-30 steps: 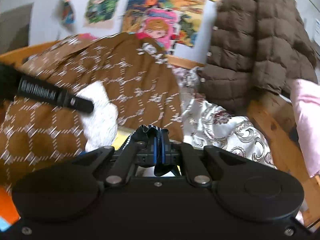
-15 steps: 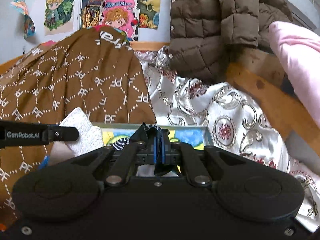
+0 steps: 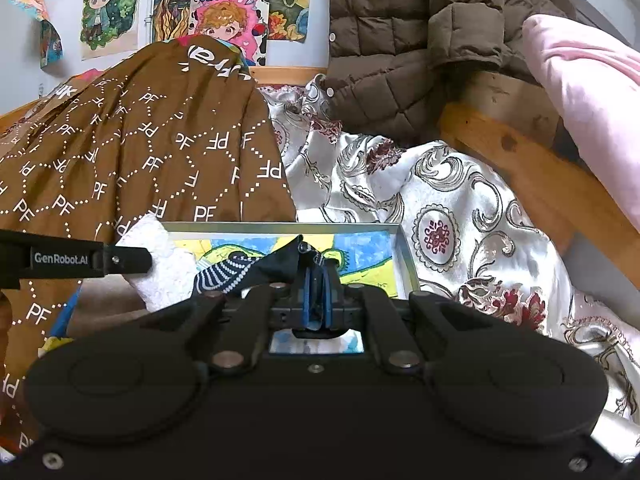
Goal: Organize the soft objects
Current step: 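Carry the white towel and black striped sock over the metal tray with both tools, then lower the towel and sock into the tray and open both tools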
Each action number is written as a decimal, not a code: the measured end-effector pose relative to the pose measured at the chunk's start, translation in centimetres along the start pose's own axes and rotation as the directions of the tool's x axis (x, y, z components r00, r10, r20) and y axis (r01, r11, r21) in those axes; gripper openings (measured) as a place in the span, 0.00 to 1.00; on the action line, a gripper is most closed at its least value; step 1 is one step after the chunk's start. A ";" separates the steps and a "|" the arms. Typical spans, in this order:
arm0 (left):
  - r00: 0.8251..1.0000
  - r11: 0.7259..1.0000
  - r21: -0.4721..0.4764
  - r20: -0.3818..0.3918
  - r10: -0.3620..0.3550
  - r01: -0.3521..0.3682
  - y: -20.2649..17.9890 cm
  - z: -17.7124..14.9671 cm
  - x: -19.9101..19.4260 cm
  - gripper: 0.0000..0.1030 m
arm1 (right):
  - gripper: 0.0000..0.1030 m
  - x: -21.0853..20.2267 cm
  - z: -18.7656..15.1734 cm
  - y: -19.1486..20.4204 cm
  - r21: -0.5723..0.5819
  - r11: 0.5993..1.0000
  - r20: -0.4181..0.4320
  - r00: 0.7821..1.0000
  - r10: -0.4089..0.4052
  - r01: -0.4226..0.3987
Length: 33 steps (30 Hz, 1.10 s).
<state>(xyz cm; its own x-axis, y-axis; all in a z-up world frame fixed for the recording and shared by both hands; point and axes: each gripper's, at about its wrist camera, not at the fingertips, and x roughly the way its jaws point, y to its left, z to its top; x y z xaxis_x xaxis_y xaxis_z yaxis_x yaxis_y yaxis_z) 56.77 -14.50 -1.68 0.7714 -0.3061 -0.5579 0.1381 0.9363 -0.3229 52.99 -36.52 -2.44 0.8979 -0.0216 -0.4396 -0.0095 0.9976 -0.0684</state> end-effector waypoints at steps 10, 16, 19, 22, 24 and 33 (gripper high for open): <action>0.998 0.997 -0.032 -0.009 0.068 -0.069 0.5 -0.4 0.1 0.18 | 0.02 -1.4 0.5 0.5 0.001 1.000 0.007 1.000 -0.007 0.007; 0.994 0.994 -0.045 -0.034 0.102 -0.104 1.0 -0.6 0.1 0.21 | 0.08 -1.7 0.6 0.6 -0.001 1.000 0.009 1.000 -0.010 0.010; 0.993 0.993 -0.046 -0.038 0.110 -0.111 1.2 -0.7 0.0 0.22 | 0.13 -1.9 0.7 0.4 -0.002 1.000 0.010 1.000 -0.012 0.012; 0.992 0.992 -0.049 -0.044 0.114 -0.116 1.2 -0.6 -0.1 0.24 | 0.17 -2.2 0.8 0.4 0.003 1.000 0.011 1.000 -0.016 0.016; 0.992 0.992 -0.047 -0.047 0.117 -0.119 1.2 -0.6 -0.2 0.30 | 0.21 -2.4 0.9 0.4 0.003 1.000 0.013 1.000 -0.018 0.018; 0.991 0.989 -0.067 -0.021 0.133 -0.134 1.1 -0.5 -1.2 0.60 | 0.42 -3.5 1.1 0.0 0.001 1.000 0.019 1.000 -0.023 0.023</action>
<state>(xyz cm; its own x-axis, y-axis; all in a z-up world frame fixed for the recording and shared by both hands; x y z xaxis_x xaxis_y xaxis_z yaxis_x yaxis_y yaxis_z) 55.69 -13.18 -1.73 0.7698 -0.1822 -0.6118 -0.0089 0.9552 -0.2958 50.36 -36.42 0.06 0.9061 -0.0432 -0.4209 0.0113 0.9969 -0.0779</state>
